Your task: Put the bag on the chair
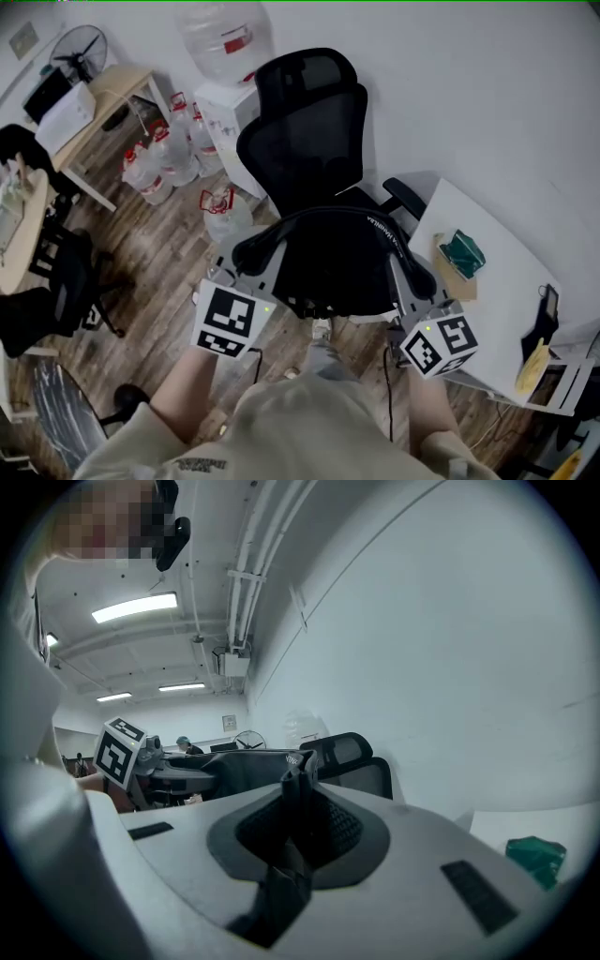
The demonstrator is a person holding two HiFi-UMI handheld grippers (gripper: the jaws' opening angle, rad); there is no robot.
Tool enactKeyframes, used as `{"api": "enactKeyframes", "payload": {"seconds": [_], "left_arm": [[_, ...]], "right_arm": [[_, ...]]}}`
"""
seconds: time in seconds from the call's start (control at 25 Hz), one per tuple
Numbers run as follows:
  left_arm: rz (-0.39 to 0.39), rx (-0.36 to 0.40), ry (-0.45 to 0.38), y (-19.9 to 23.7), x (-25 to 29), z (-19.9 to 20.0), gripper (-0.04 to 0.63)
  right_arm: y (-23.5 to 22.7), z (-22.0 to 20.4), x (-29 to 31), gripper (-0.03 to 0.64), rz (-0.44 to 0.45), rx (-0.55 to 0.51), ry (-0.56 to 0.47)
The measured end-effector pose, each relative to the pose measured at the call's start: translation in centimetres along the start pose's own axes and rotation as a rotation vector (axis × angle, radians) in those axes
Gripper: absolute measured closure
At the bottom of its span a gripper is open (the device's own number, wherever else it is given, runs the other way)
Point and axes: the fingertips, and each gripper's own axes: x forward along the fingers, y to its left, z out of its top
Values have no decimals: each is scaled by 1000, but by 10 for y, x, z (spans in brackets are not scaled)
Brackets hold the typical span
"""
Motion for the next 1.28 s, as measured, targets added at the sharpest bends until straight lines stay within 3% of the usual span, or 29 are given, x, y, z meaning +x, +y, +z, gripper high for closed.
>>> {"api": "enactKeyframes", "payload": {"seconds": [0.36,0.64,0.92,1.28], "left_arm": [[21,24,0,45,131,38,520],[38,21,0,65,206,38,520],[6,15,16,75,271,6,520],[-84,-20,68,82,350,-75,520]], "right_arm": [[-109,30,92,560,-24,-22,-38],[-168,31,143,560,-60,-25,-46],[-212,-1,184,560,-127,18,-26],[-252,-80,236,560,-214,59,50]]}}
